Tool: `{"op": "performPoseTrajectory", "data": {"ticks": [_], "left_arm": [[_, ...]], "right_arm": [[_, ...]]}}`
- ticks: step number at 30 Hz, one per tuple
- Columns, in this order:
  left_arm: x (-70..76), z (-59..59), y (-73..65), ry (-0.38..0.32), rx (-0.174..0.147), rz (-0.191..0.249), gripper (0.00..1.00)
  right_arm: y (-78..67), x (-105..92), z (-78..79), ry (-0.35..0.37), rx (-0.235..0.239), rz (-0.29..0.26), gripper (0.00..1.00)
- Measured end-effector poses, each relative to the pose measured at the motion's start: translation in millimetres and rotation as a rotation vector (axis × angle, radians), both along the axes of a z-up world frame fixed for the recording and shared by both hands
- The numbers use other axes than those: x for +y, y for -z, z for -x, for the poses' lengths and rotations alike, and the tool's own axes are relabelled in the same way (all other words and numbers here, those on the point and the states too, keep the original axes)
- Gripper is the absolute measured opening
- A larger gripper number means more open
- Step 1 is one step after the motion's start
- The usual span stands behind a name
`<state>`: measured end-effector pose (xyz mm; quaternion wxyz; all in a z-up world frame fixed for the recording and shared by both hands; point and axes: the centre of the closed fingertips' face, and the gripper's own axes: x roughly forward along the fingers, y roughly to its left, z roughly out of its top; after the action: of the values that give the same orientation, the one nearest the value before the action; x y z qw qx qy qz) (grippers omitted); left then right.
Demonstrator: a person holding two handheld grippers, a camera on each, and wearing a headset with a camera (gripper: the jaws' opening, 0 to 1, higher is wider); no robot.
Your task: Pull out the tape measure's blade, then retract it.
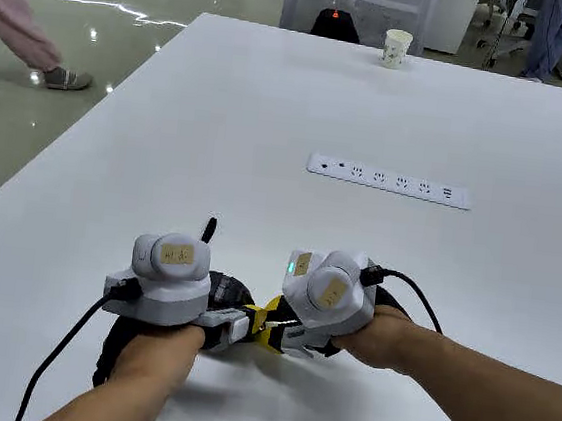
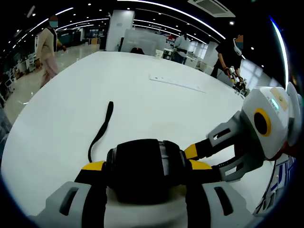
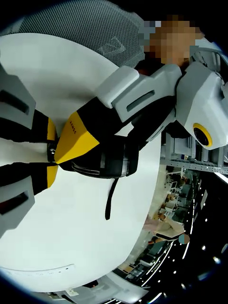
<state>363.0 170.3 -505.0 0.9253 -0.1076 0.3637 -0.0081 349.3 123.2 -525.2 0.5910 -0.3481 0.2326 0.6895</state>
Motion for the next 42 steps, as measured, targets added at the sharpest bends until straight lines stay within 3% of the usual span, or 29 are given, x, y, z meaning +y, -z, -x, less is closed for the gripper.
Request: {"op": "performPoseTrajectory", "data": {"ticks": [9, 21, 36, 42], "left_arm": [[-0.7, 1.8, -0.6, 0.003, 0.003, 0.006, 0.64], [0.9, 5.8, -4.4, 0.031, 0.006, -0.004, 0.64], [4.2, 24.0, -24.9, 0.126, -0.041, -0.05, 0.71], [4.6, 30.7, -32.9, 0.157, -0.067, -0.045, 0.73]], "right_arm": [[-2.2, -3.4, 1.0, 0.02, -0.001, -0.011, 0.12], [-14.4, -29.7, -8.3, 0.103, 0.0, -0.036, 0.16], [-29.5, -81.9, -14.4, 0.266, -0.019, -0.072, 0.29], [-30.9, -105.9, -12.1, 0.333, -0.021, -0.071, 0.34]]}}
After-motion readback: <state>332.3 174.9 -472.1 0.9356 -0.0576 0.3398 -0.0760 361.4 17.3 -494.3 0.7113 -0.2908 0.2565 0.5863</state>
